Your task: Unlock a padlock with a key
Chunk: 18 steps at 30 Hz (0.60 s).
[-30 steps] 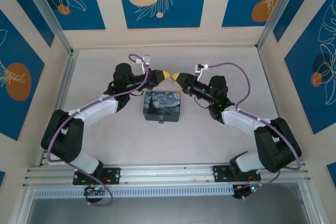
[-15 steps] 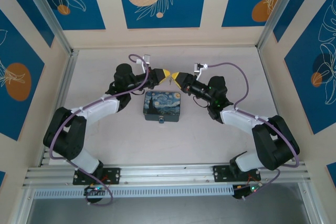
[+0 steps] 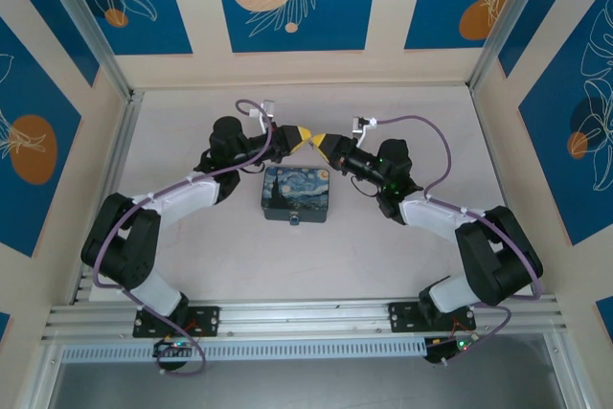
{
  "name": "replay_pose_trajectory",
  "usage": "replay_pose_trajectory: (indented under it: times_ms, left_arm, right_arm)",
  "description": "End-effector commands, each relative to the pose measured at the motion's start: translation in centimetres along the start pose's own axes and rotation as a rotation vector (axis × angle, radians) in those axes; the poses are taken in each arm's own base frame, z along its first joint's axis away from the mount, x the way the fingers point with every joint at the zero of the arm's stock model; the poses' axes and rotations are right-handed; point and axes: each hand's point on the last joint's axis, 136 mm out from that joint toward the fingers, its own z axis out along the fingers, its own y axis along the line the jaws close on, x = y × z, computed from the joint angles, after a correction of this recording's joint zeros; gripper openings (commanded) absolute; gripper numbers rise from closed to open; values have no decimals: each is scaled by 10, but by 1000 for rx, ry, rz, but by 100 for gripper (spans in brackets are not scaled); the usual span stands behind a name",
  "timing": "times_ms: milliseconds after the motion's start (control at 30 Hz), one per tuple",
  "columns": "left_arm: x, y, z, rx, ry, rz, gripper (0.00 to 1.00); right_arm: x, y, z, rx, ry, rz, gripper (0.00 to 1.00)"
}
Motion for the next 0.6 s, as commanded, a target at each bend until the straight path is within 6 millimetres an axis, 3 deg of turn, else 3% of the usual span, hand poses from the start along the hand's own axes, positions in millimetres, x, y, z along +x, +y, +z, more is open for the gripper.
replay_pose_trajectory:
  times_ms: [0, 367, 567]
  left_arm:
    - [-1, -6, 3, 22, -5, 16, 0]
    - [-1, -3, 3, 16, -3, 14, 0]
    - [-1, -2, 3, 11, -8, 9, 0]
  right_arm:
    - [-4, 12, 3, -39, -14, -22, 15]
    - [-3, 6, 4, -25, -10, -12, 1]
    - [-1, 4, 2, -21, -6, -13, 0]
